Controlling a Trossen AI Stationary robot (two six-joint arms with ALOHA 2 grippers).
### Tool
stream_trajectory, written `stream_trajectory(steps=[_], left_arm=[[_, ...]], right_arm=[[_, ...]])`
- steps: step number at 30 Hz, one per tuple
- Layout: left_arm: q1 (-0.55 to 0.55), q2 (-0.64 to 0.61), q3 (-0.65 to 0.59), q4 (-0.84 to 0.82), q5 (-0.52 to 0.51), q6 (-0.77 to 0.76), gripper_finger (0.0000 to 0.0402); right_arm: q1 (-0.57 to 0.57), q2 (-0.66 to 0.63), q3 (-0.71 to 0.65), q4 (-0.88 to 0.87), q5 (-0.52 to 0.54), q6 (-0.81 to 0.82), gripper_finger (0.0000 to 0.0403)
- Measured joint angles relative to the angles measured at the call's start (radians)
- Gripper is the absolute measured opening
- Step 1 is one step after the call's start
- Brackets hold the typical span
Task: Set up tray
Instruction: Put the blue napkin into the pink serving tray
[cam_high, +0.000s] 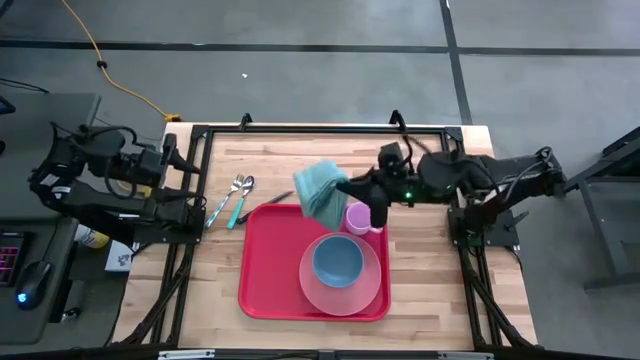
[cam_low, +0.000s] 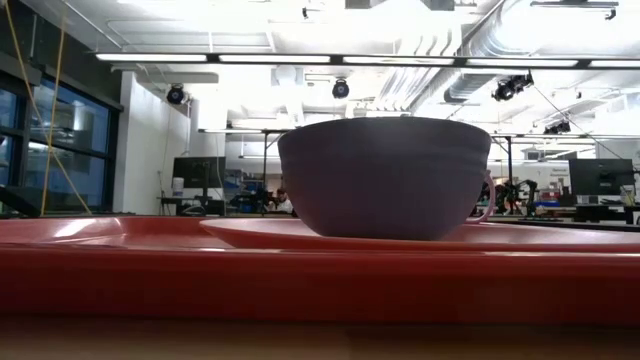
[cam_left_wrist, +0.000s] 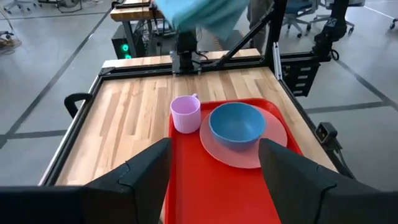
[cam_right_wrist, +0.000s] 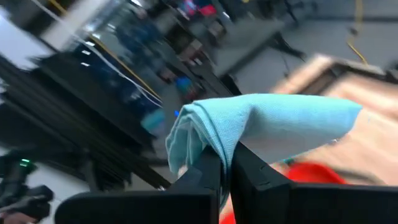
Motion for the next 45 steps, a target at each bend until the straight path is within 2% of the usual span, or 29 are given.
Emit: stream_trajectory(steps=[6,12,19,23,28,36,40,45], left_arm=[[0.000,0.066,0.000,0.171,0.000,0.044,0.0273],[0.000,0.170,0.000,0.343,0.026,0.109,0.0273],[0.000,0.279,0.000,0.378,0.019,0.123,0.0273],[0.000,0.312,-0.001,0.392,0.019,0.126,0.0273],[0.000,0.299,-0.001,0.427,-0.009,0.131,0.0273],[0.000,0.206,-0.001,0.424,-0.060,0.131,0.0273],[0.000,0.154,-0.001,0.384,-0.072,0.121,0.0273],[0.000,0.097,0.000,0.353,-0.075,0.119,0.0273]], right_arm=[[-0.026,0.012,0.000,0.131,-0.062,-0.100,0.0000],[-0.042,0.048,0.000,0.321,-0.183,-0.185,0.0000],[-0.049,0.054,0.000,0.399,-0.216,-0.229,0.0000],[-0.049,0.059,0.000,0.342,-0.182,-0.229,0.0000],[-0.061,0.144,0.000,0.292,-0.163,-0.169,0.0000],[-0.079,0.377,0.000,0.467,-0.288,-0.049,0.0000],[-0.081,0.459,0.000,0.536,-0.313,0.006,0.0000],[-0.082,0.533,0.000,0.541,-0.338,0.065,0.0000]])
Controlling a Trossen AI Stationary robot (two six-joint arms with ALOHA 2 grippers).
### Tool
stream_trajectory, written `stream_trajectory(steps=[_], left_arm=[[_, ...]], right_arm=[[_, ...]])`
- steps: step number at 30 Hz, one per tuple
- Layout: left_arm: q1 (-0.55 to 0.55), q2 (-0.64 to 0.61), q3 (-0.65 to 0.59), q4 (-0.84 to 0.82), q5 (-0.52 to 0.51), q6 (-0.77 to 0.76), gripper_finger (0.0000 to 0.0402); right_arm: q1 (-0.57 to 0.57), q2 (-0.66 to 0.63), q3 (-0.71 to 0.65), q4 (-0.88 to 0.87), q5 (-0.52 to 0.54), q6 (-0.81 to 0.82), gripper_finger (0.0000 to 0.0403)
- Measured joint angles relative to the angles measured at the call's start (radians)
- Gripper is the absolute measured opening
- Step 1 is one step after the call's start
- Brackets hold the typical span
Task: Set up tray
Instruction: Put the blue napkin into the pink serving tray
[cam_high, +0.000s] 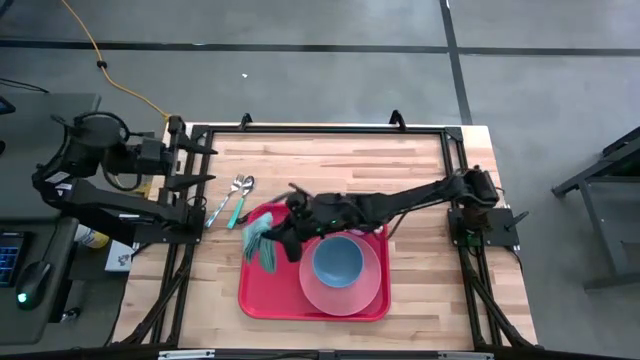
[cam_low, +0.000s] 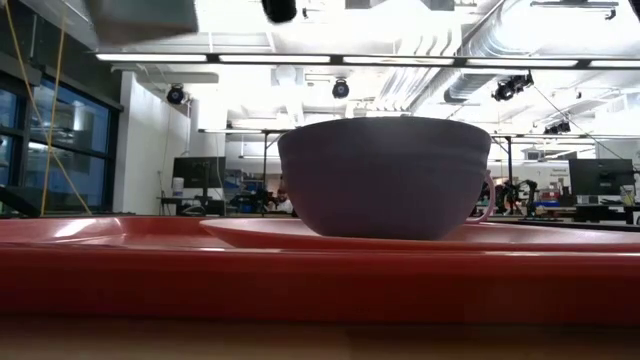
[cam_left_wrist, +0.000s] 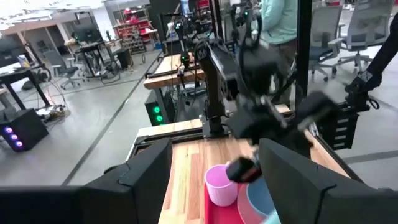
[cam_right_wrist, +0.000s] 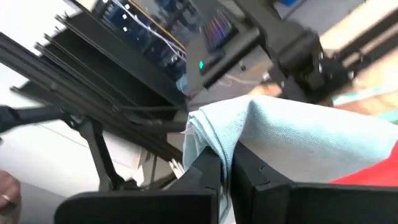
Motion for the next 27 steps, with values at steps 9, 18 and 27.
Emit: stream_trajectory(steps=[9,18,27], left_arm=[[0.000,-0.033,0.000,-0.023,-0.001,0.006,0.0273],[0.000,-0.031,-0.001,-0.080,-0.003,0.021,0.0273],[0.000,-0.031,-0.001,-0.082,-0.002,0.034,0.0273]], right_arm=[[0.005,0.090,0.000,0.003,-0.048,0.107,0.0000],[0.004,0.142,0.000,-0.022,-0.046,0.209,0.0000],[-0.005,0.180,0.000,0.012,-0.068,0.238,0.0000]])
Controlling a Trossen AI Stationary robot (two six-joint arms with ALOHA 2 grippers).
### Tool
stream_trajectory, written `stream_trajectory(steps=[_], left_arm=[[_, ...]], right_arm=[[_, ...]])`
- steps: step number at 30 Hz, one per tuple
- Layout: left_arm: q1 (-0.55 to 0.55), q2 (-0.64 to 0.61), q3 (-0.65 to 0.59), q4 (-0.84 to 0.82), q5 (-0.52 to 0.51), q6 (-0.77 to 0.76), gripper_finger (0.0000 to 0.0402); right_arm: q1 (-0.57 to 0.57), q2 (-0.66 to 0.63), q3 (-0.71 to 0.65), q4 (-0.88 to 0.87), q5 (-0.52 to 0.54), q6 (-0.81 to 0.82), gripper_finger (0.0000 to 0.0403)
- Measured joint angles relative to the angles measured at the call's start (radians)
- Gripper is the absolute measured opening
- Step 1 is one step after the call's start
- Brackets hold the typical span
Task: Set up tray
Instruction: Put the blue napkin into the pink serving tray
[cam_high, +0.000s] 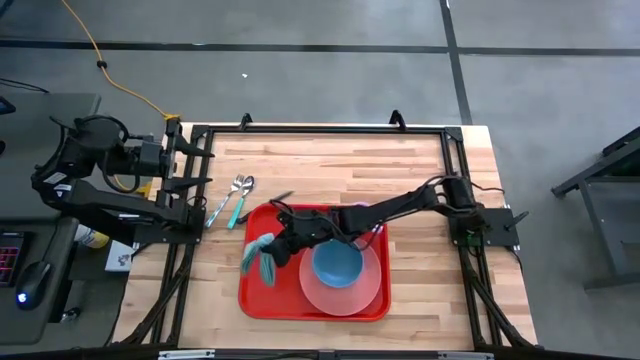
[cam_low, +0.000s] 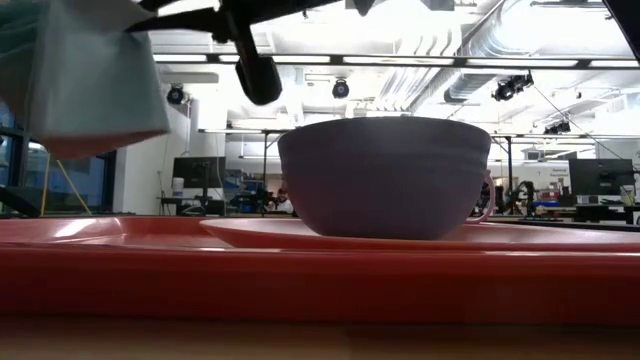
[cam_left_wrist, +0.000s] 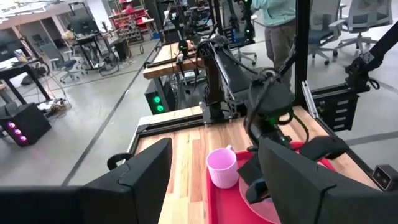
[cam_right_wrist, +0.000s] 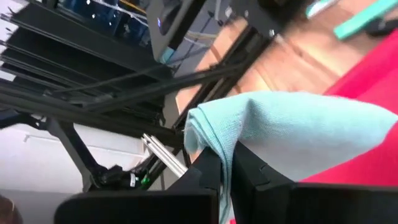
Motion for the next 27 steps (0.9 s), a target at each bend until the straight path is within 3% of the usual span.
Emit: stream_trajectory(steps=[6,14,27], left_arm=[[0.000,0.000,0.000,-0.002,0.001,0.003,0.0273],[0.000,0.000,0.000,-0.046,0.003,-0.002,0.0273],[0.000,0.000,0.000,-0.053,0.003,-0.004,0.0273]], right_arm=[[-0.003,0.060,0.000,0.027,-0.041,0.051,0.0000],[-0.003,0.120,0.000,0.208,-0.065,0.106,0.0000],[0.002,0.123,0.000,0.107,-0.079,0.134,0.0000]])
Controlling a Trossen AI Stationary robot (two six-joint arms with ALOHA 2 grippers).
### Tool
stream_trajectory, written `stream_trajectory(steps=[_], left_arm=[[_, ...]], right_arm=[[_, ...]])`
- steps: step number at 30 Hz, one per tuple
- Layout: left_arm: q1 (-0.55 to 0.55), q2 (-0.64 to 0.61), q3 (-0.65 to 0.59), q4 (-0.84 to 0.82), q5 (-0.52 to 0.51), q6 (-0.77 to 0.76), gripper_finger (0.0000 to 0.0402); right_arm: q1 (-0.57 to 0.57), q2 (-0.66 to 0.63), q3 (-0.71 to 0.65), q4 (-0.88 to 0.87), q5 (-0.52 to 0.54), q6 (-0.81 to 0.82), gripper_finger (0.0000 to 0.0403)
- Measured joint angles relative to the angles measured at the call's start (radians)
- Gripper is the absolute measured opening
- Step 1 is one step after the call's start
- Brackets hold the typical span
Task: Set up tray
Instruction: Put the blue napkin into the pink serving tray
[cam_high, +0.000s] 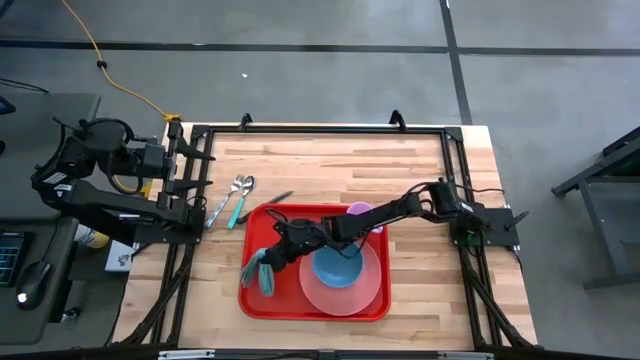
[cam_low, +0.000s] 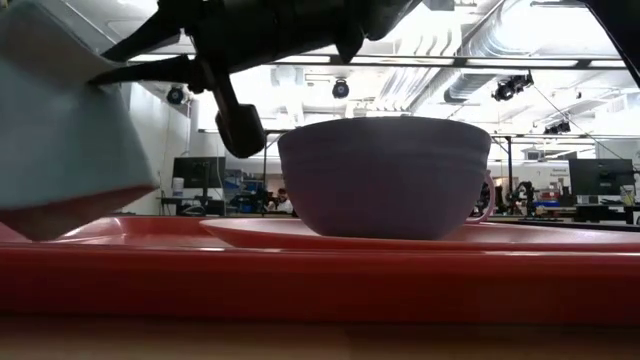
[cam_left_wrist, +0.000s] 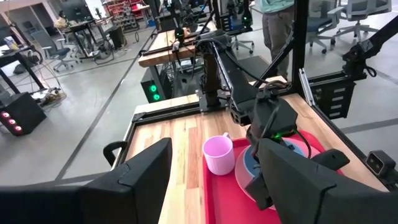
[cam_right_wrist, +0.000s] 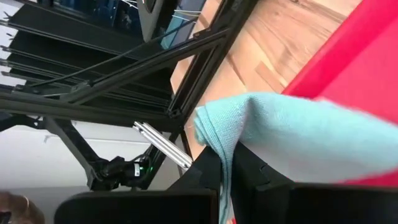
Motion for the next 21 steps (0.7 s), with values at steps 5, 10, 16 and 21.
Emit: stream_trajectory(steps=[5,10,16,21], left_arm=[[0.000,0.000,0.000,0.000,0.000,0.000,0.0273],[0.000,0.000,0.000,0.000,0.000,0.000,0.0273],[0.000,0.000,0.000,0.000,0.004,0.000,0.0273],[0.000,0.000,0.000,0.000,0.008,-0.001,0.0273]], right_arm=[[0.000,0.000,0.000,-0.048,-0.018,0.015,0.0000],[0.000,-0.001,0.000,-0.071,-0.047,0.023,0.0000],[-0.005,-0.001,0.000,-0.066,-0.043,-0.002,0.0000],[-0.016,-0.001,0.000,-0.057,-0.051,-0.037,0.0005]])
